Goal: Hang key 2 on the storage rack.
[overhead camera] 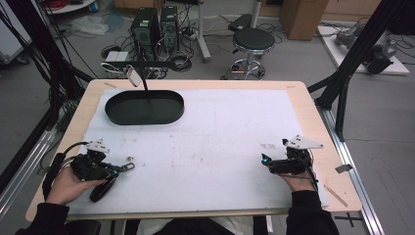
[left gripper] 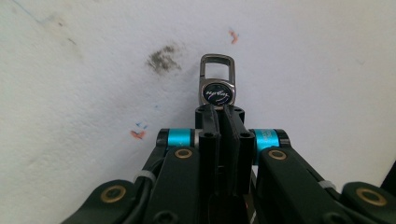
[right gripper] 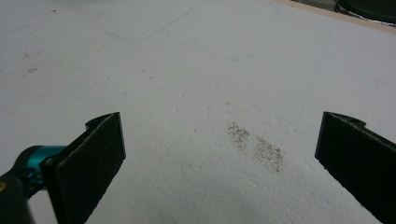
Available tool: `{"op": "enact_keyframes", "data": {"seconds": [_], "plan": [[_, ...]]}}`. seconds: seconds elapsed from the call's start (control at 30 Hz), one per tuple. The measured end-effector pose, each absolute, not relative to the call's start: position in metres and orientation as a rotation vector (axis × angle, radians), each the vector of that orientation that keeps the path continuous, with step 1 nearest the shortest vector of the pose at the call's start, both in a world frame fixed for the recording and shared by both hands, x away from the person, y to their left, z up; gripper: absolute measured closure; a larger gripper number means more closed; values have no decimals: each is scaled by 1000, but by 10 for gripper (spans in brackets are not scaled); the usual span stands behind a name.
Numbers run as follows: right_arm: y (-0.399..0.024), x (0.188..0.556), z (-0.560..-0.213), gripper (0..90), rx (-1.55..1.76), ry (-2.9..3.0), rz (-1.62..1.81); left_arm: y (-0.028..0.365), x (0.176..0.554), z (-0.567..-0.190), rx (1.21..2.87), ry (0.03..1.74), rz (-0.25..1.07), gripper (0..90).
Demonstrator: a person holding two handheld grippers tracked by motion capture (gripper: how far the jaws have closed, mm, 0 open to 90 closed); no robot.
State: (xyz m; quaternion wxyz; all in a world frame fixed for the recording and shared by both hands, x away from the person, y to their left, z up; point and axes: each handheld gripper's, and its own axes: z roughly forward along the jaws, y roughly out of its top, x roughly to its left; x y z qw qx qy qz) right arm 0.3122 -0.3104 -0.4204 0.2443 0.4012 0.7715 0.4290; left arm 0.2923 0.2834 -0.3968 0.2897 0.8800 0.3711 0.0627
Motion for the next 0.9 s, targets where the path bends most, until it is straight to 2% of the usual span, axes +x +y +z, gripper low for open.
{"op": "enact_keyframes", "data": {"seconds": [0.9], "plan": [[-310, 312, -420, 8, 1085, 2108, 1173, 264, 319, -317, 2350, 867, 313, 848]]}}
